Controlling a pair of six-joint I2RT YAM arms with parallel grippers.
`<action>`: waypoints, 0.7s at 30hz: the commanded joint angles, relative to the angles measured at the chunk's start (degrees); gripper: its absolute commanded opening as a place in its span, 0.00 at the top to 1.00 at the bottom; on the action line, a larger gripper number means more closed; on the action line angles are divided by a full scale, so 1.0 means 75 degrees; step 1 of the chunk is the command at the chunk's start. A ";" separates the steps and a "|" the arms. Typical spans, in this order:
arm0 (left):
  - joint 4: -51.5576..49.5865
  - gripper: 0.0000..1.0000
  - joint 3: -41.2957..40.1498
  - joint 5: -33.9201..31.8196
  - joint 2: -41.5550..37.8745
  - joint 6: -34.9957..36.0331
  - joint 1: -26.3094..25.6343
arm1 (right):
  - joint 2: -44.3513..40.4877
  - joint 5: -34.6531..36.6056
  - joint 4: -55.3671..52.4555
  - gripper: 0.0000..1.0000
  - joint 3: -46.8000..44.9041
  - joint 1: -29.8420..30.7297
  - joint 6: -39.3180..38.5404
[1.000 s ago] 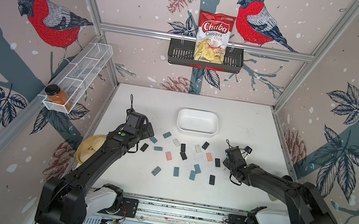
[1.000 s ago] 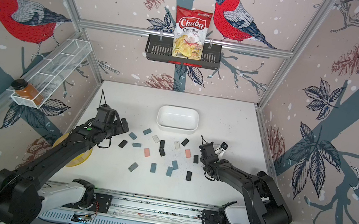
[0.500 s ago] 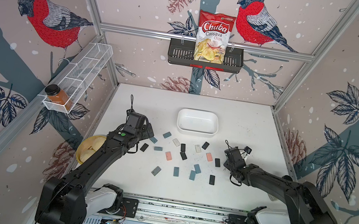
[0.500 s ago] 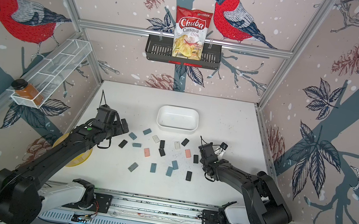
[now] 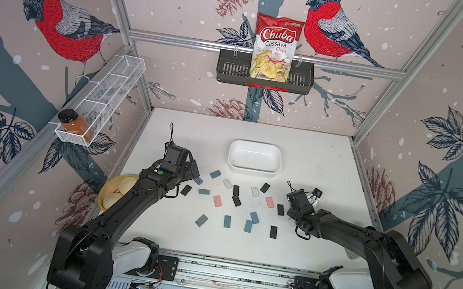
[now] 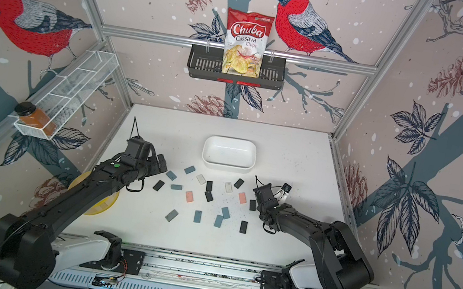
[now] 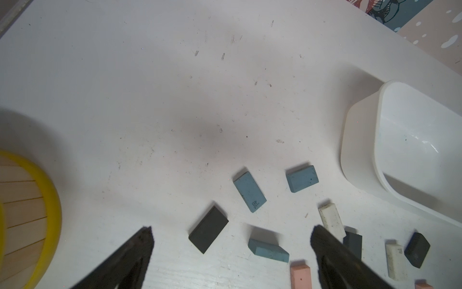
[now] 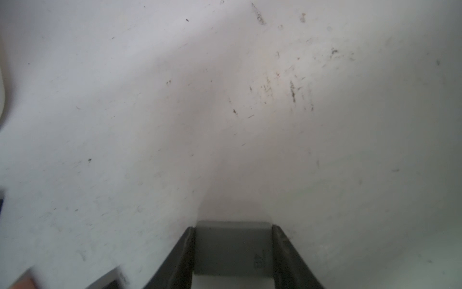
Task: Put the eraser in the storage box
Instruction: Pick up the eraser from the center of the board.
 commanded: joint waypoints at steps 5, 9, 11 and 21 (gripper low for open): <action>-0.0102 0.01 0.0023 0.0051 0.0046 0.0073 -0.0011 | 0.0290 -0.1254 -0.1089 0.47 -0.0006 0.0023 0.0069; -0.0118 0.01 0.0039 0.0074 0.0085 0.0092 -0.0007 | 0.0437 -0.1242 -0.1130 0.58 0.0104 0.0023 0.0029; -0.0116 0.01 0.0030 0.0086 0.0092 0.0089 -0.0010 | 0.0456 -0.1213 -0.1138 0.57 0.0126 0.0023 0.0030; -0.0119 0.01 0.0050 0.0127 0.0113 0.0089 -0.0011 | 0.0455 -0.1271 -0.1124 0.60 0.0171 0.0023 0.0024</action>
